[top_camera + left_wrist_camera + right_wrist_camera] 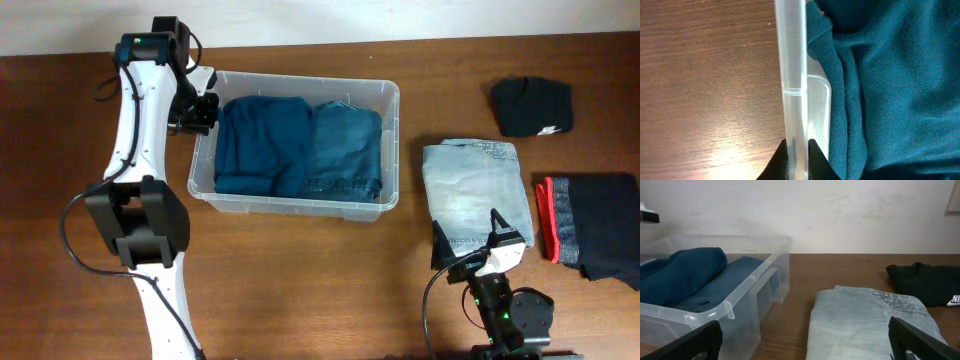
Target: Pack container
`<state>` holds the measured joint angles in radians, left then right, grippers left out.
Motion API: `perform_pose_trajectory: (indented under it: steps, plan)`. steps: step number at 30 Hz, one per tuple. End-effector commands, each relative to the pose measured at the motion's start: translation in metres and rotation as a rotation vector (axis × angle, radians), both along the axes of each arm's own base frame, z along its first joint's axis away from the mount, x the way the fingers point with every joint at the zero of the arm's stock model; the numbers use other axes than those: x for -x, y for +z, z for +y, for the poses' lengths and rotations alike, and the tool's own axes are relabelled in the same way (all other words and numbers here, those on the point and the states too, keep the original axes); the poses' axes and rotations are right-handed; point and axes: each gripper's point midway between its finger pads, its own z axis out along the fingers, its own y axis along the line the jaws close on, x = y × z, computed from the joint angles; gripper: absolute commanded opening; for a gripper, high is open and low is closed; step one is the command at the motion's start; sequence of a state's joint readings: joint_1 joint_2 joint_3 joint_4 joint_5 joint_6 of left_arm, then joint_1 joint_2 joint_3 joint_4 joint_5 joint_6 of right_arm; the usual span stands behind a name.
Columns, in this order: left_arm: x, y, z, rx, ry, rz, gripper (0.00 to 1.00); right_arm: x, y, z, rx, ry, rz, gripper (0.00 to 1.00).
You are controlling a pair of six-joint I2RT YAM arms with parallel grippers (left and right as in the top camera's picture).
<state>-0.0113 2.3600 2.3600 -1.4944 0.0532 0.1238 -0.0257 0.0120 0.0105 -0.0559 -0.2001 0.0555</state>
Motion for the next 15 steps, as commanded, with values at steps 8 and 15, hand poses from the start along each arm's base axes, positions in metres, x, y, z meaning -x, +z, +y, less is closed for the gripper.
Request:
perform_pose_trajectory:
  steps: [8,15]
  plan:
    - [0.0076,-0.0044,0.0062,-0.002,0.250,0.049,0.01,-0.0002,-0.0022,-0.0034,0.000,-0.017,0.004,0.98]
    - [0.0067,-0.0045,0.0062,0.005,0.349,0.050,0.01,-0.0002,-0.0022,-0.0034,0.000,-0.017,0.004,0.98]
